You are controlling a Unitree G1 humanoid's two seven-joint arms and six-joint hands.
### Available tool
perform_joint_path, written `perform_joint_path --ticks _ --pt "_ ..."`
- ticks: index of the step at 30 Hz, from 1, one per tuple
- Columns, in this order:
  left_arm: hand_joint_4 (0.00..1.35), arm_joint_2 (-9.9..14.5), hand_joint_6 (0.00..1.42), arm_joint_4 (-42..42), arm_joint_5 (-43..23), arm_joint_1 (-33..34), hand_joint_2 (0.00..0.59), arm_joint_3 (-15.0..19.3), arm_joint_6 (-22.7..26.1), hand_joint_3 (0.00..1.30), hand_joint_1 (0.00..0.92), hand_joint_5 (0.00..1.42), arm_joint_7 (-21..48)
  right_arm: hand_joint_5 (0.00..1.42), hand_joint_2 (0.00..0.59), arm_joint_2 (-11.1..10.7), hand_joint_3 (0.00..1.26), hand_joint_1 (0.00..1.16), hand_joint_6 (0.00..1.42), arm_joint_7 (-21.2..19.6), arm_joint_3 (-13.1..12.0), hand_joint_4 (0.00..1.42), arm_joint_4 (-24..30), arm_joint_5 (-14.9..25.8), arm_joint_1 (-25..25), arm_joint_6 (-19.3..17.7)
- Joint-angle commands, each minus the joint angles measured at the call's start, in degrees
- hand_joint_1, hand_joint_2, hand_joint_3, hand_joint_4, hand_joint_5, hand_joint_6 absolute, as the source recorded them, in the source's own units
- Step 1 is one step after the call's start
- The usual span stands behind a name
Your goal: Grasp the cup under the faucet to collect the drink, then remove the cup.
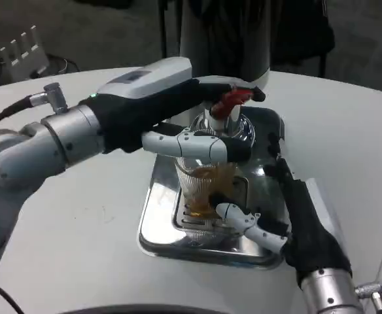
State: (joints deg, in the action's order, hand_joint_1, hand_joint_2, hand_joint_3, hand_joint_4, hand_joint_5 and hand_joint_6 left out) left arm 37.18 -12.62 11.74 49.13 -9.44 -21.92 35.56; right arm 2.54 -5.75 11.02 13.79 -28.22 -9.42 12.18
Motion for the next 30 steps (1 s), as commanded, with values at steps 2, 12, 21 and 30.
perform_joint_path --ticks 2,12,21,30 --pt "0.09 0.4 0.26 0.6 0.5 -0.6 0.040 -0.8 -0.3 0.22 0.000 0.14 1.8 0.13 0.199 0.8 0.00 0.68 0.17 -2.3 0.8 0.03 -4.1 1.0 -1.6 -2.0" --pt "0.10 1.2 0.26 0.3 0.3 0.2 0.040 -0.4 -0.5 0.22 0.000 0.14 2.4 0.13 0.199 2.6 0.00 0.68 0.18 -6.4 2.7 0.04 -11.7 1.6 -6.0 -3.7" --pt "0.10 1.6 0.26 -0.1 0.5 0.6 0.039 -0.3 -0.8 0.22 0.000 0.14 2.8 0.13 0.205 3.2 0.00 0.67 0.18 -7.9 3.1 0.04 -15.0 2.7 -7.7 -4.9" --pt "0.10 2.0 0.26 -1.2 0.7 1.4 0.039 -0.4 -1.3 0.22 0.000 0.14 3.2 0.13 0.208 4.5 0.00 0.67 0.17 -10.5 3.4 0.04 -19.9 3.6 -10.3 -5.9"
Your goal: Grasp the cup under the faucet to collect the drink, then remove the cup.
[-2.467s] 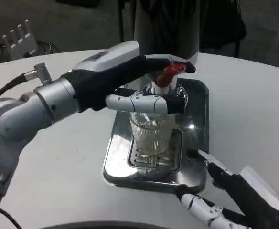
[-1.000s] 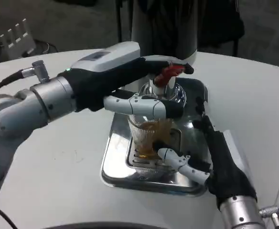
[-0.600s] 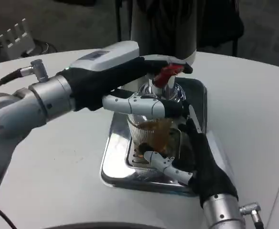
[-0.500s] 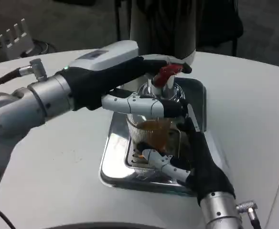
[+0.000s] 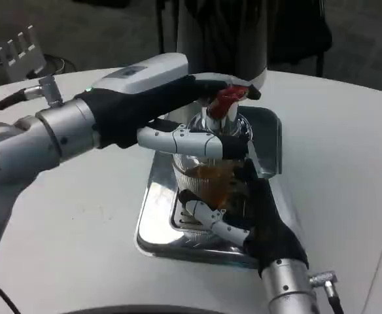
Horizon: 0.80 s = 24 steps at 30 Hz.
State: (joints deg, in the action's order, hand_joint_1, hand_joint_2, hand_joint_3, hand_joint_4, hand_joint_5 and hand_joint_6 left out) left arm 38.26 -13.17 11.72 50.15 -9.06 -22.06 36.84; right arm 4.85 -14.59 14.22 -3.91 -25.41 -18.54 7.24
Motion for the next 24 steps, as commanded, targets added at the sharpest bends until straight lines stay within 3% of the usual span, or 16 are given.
perform_joint_path --ticks 1,9,24 --pt "0.10 0.9 0.26 -0.8 0.7 0.4 0.039 -0.7 -1.3 0.22 0.000 0.14 2.0 0.13 0.208 2.3 0.00 0.67 0.17 -1.9 0.1 0.04 -2.8 1.0 -1.5 -1.1" --pt "0.10 1.2 0.26 -1.8 0.6 1.3 0.039 -0.6 -1.6 0.22 0.000 0.14 2.4 0.13 0.208 2.7 0.00 0.67 0.16 -3.2 -0.1 0.04 -6.6 1.9 -3.9 -1.4" --pt "0.10 1.7 0.26 -1.8 0.3 1.8 0.039 -0.3 -1.7 0.22 0.000 0.14 2.9 0.14 0.215 5.6 0.00 0.66 0.16 -8.0 0.7 0.04 -11.6 1.9 -5.9 -0.7"
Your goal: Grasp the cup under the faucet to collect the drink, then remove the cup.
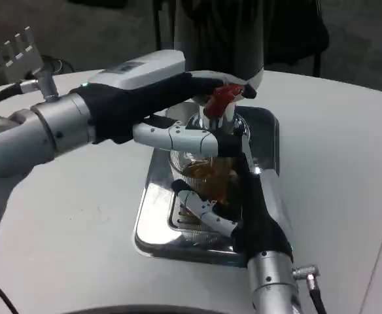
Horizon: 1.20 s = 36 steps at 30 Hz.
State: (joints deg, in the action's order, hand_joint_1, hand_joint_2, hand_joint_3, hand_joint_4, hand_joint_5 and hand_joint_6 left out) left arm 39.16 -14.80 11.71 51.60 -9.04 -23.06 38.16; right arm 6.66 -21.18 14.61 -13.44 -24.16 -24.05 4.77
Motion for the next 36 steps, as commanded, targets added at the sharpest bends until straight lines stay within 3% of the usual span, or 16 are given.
perform_joint_path --ticks 1,8,16,20,29,36 --pt "0.10 0.9 0.26 -0.1 0.3 0.4 0.039 -0.3 -0.6 0.22 0.000 0.14 1.7 0.14 0.216 4.0 0.00 0.66 0.16 -1.9 0.4 0.04 -2.4 0.6 -0.5 1.9" --pt "0.10 1.2 0.26 0.1 0.3 0.4 0.039 -0.1 -0.6 0.22 0.000 0.14 1.8 0.14 0.217 4.8 0.00 0.66 0.16 -4.6 1.2 0.06 -3.8 0.4 -1.6 3.4" --pt "0.10 1.5 0.26 0.7 0.2 0.1 0.039 0.1 -0.3 0.22 0.000 0.14 2.0 0.19 0.217 6.3 0.04 0.65 0.16 -6.8 2.8 0.13 0.0 0.0 -1.7 8.7" --pt "0.10 1.9 0.26 1.2 0.0 -0.1 0.039 0.6 -0.2 0.22 0.000 0.14 2.1 0.23 0.217 6.4 0.07 0.65 0.18 -7.1 3.5 0.17 0.1 0.8 -1.4 9.5" --pt "0.10 2.6 0.26 2.0 -0.3 -1.2 0.044 1.3 0.1 0.22 0.000 0.14 2.7 0.34 0.238 10.5 0.20 0.66 0.24 -16.0 5.0 0.28 -4.9 0.7 -3.0 9.9" --pt "0.10 3.3 0.26 2.7 -1.1 -2.4 0.045 2.9 0.1 0.20 0.000 0.15 2.1 0.43 0.253 12.7 0.29 0.67 0.28 -20.7 4.5 0.37 -9.2 2.3 -4.8 9.5"
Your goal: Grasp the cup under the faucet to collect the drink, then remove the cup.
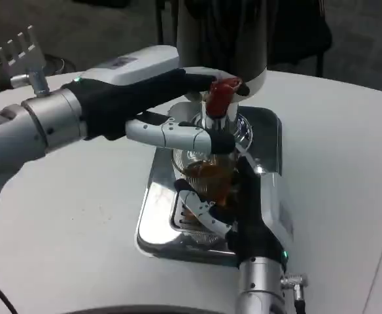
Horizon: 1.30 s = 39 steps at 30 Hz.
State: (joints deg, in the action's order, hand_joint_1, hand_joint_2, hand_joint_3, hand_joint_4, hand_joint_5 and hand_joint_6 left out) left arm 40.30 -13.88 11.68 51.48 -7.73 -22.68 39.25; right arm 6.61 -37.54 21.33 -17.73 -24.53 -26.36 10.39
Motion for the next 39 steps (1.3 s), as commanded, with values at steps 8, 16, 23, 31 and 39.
perform_joint_path --ticks 8,16,23,31,39 --pt "0.08 0.7 0.28 3.1 -3.5 -4.8 0.045 6.6 0.1 0.15 0.000 0.15 -2.2 0.53 0.261 13.9 0.38 0.70 0.33 -7.7 -2.5 0.46 -8.6 4.7 -3.4 1.2" --pt "0.09 -3.5 0.33 5.5 -9.7 -8.2 0.044 13.4 -1.4 0.15 0.000 0.19 -8.4 0.60 0.261 13.4 0.45 0.71 0.36 -9.0 -2.0 0.53 -8.8 5.7 -3.5 0.4" --pt "0.13 -4.1 0.36 8.1 -12.3 -9.9 0.044 15.1 -0.3 0.18 0.000 0.24 -9.3 0.66 0.265 12.9 0.50 0.71 0.40 -9.3 -1.7 0.58 -7.8 6.2 -2.9 -0.1" --pt "0.18 -3.6 0.40 12.7 -15.3 -14.0 0.053 17.8 1.1 0.22 0.000 0.28 -9.7 0.72 0.266 11.9 0.55 0.72 0.44 -10.5 -0.9 0.65 -5.2 5.9 -0.9 -1.2" --pt "0.21 -2.7 0.42 14.7 -17.2 -19.2 0.054 22.7 2.5 0.24 0.000 0.30 -10.1 0.80 0.264 11.1 0.63 0.72 0.51 -10.2 0.1 0.73 -1.4 5.8 0.5 -2.0"
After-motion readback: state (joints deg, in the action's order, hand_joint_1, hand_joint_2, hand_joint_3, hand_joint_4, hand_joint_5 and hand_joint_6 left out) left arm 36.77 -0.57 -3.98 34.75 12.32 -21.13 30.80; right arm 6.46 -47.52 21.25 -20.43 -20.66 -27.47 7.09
